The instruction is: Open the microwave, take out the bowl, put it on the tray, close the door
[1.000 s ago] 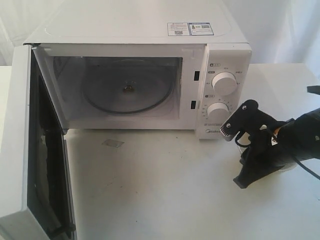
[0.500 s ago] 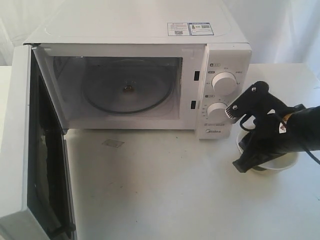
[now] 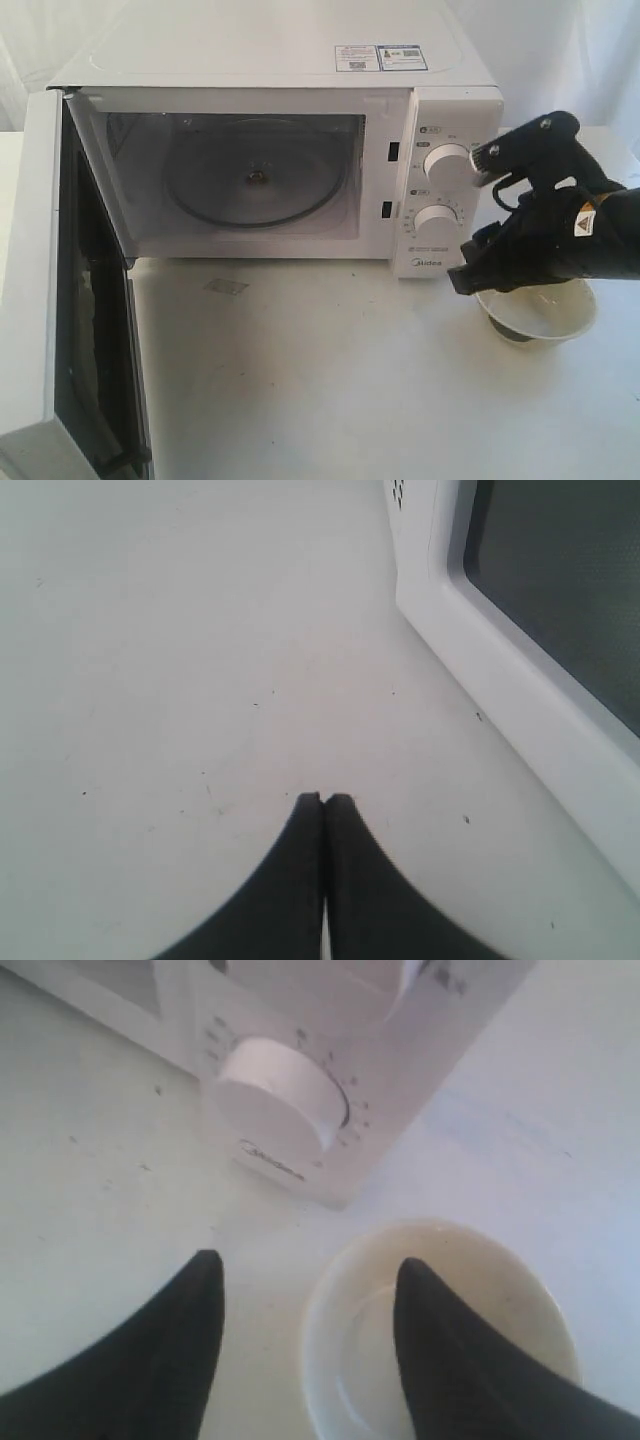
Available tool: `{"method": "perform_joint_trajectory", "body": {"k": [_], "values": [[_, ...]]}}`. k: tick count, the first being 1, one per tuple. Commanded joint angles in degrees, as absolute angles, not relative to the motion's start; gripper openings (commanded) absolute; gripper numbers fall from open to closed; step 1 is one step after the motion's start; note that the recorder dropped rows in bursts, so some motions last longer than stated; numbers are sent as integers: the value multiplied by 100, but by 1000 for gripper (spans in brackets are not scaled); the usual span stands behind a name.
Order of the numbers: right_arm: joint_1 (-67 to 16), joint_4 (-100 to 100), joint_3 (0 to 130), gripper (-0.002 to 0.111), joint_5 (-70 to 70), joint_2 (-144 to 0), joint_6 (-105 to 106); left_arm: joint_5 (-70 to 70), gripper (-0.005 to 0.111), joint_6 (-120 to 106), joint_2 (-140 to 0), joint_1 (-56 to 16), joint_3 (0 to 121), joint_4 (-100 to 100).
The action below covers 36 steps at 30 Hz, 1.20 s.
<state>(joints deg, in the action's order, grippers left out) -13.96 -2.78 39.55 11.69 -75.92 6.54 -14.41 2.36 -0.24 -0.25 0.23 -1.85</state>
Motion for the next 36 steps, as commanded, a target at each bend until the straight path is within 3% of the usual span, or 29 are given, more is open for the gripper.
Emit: {"method": "perform_joint_trajectory", "body": {"k": [1,7,12,21,31,36], "values": [[-1752,916,4174,36,1761,-7012,519,-1456,0,253,0,-13,0,-192],[-2237,1530,4176,13,2517,-6687,895,-1456,0,253,0,-13,0,-192],[-2621,2237,4117,4,2559,-6688,1696,-1456,0,253,0,-13,0,-192],[-3339,3410,3490,3,2118,-6688,2869,-1456,0,210,0,-13,0,-172],[-3427,3432,2854,3,1444,-6688,2869,-1420,0,-1108,0,-13,0,-116],[-3427,3432,2711,3,1346,-6688,2869,-420,0,-1810,0,-13,0,-166]]}}
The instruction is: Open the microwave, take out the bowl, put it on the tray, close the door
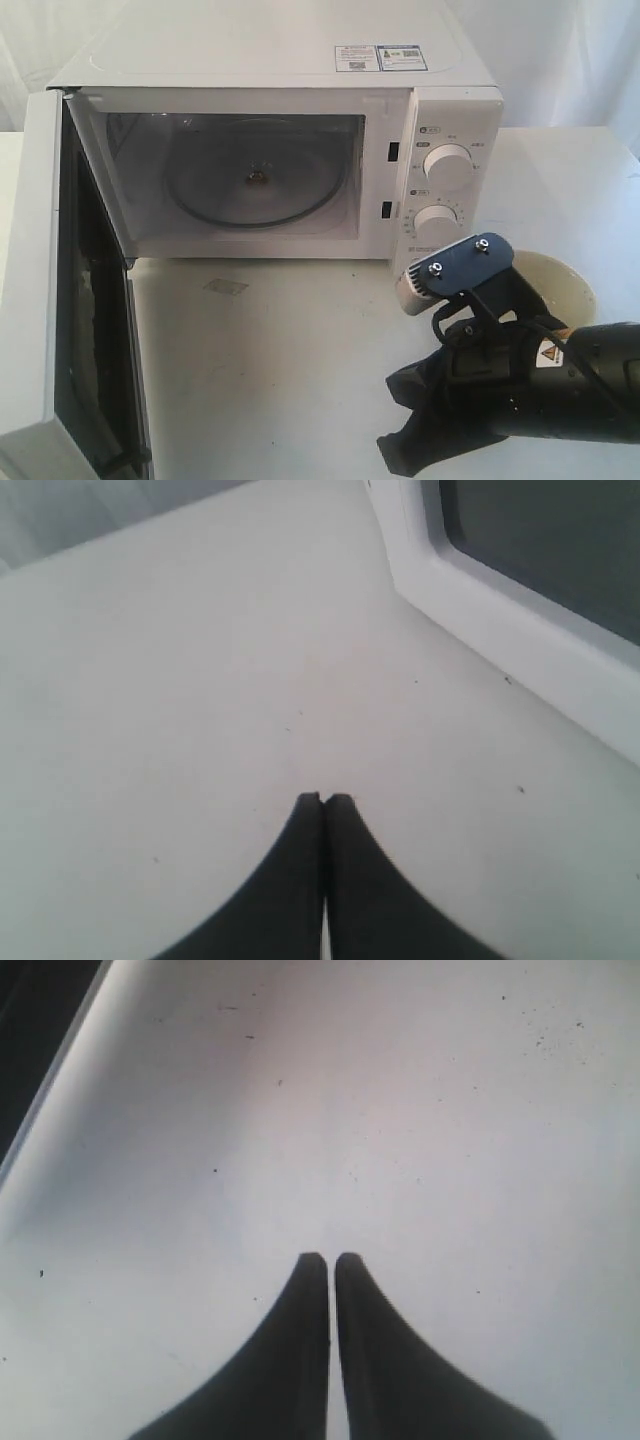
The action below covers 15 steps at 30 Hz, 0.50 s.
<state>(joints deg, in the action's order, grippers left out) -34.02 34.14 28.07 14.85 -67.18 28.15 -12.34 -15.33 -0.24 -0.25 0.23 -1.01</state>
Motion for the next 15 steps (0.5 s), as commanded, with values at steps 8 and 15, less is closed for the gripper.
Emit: {"method": "perform_joint_trajectory", "body": {"k": [8,15], "values": [[-3427,3423,2656,3,1110,-6688,2911,2210,0,-402,0,-13,0,-305],[-3427,3434,2656,3,1110,-6688,2946,608,0,1844,-517,-13,1618,-234]]}}
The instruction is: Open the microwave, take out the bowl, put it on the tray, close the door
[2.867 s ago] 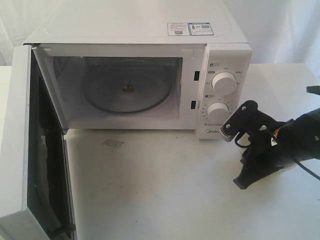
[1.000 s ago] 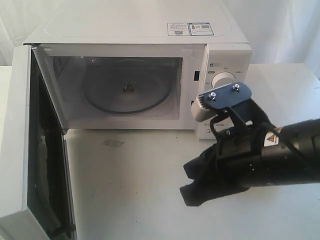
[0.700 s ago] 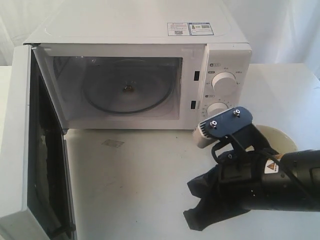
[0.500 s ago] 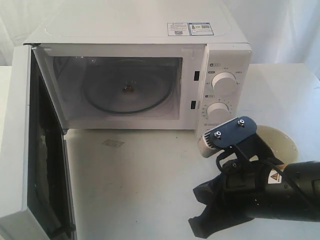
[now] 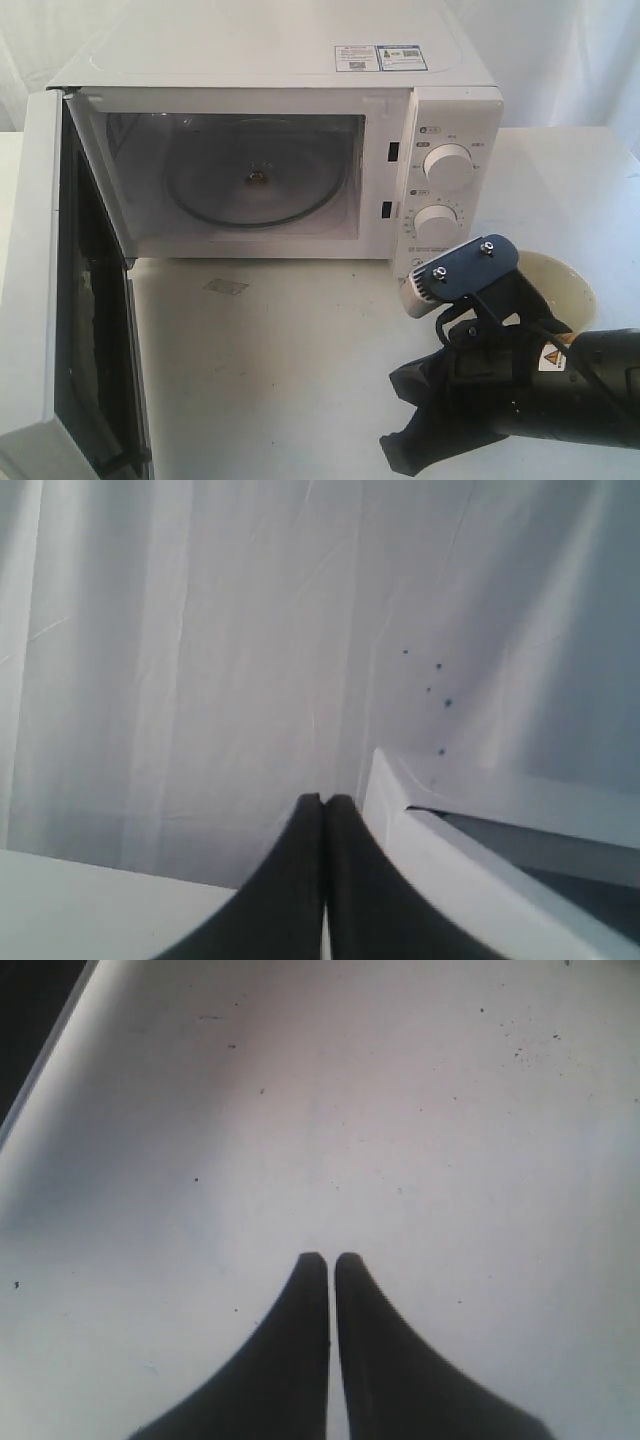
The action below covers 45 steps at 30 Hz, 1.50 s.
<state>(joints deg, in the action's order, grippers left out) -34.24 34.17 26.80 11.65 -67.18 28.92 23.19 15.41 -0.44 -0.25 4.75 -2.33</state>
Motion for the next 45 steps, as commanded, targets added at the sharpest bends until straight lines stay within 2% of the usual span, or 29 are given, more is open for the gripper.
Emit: {"method": "perform_joint_trajectory", "body": {"k": [1,5,7,12,23,38,45], "values": [[-3427,3434,2656,3,1110,-6688,2946,-346,0,1870,-927,-13,2164,-234],[-3427,3434,2656,3,1120,-6688,2946,-3177,0,1567,-2278,-13,3402,-266],[-3427,3434,2656,3,1120,-6688,2946,-3607,0,1157,-2725,-13,3510,-639],[-3427,3434,2656,3,1132,-6688,2946,-3167,0,172,-3228,-13,3378,-2166],[-3427,3434,2656,3,983,-6559,2972,-3325,0,-4037,-4295,-13,3378,-5670],[-3427,3645,2667,3,732,-3776,2807,-3368,0,-6262,-5333,-13,3378,-7532],[-3427,3905,2667,3,1129,-3503,2820,-3419,0,-7290,-5946,-13,3676,-8387]]}}
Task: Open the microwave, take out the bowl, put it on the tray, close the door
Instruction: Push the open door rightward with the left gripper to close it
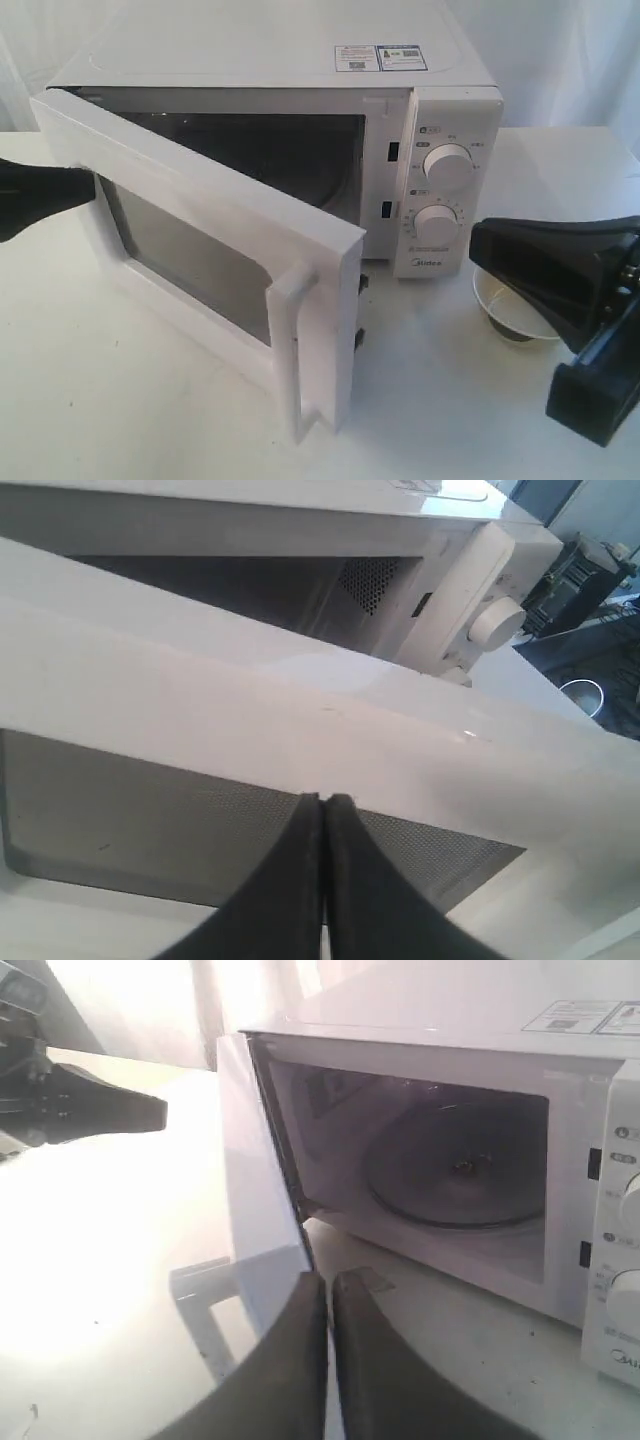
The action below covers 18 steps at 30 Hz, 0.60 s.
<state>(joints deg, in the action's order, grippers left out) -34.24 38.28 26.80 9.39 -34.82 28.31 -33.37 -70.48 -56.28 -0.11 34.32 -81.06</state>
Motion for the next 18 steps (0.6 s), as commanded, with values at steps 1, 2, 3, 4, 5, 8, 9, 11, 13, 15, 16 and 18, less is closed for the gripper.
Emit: {"method": "perform_joint_trajectory", "body": {"k": [1,2,3,4,5,8,9,11,13,15,16,18], "values": [[-3427,3905,2667,3,1175,-3539,2820,-3419,0,-7290,-6063,-29,3755,-8376],[-3427,3905,2667,3,1216,-3619,2820,-3381,0,-7341,-6248,-103,3922,-8376],[-3427,3905,2667,3,1216,-3657,2820,-3315,0,-7352,-6358,-168,4006,-8359],[-3427,3905,2667,3,1216,-3744,2820,-3145,0,-7352,-6558,-330,4149,-8324],[-3427,3905,2667,3,1216,-3792,2820,-3031,0,-7352,-6668,-437,4228,-8273],[-3427,3894,2667,3,1219,-3992,2820,-2433,0,-7374,-7079,-776,4483,-8214],[-3427,3894,2667,3,1208,-4030,2830,-2390,0,-7374,-7151,-815,4551,-8214],[-3427,3894,2667,3,1115,-4160,2830,-2234,0,-7442,-7259,-932,4692,-8214],[-3427,3894,2667,3,887,-4330,2830,-2015,0,-7474,-7407,-1043,4847,-8225],[-3427,3904,2667,3,641,-4536,2830,-1903,0,-7498,-7534,-1096,4976,-8225],[-3427,3904,2667,3,559,-4614,2830,-1903,0,-7498,-7575,-1096,5028,-8225],[-3427,3904,2667,3,371,-4765,2830,-1903,0,-7503,-7646,-1096,5109,-8225]]}}
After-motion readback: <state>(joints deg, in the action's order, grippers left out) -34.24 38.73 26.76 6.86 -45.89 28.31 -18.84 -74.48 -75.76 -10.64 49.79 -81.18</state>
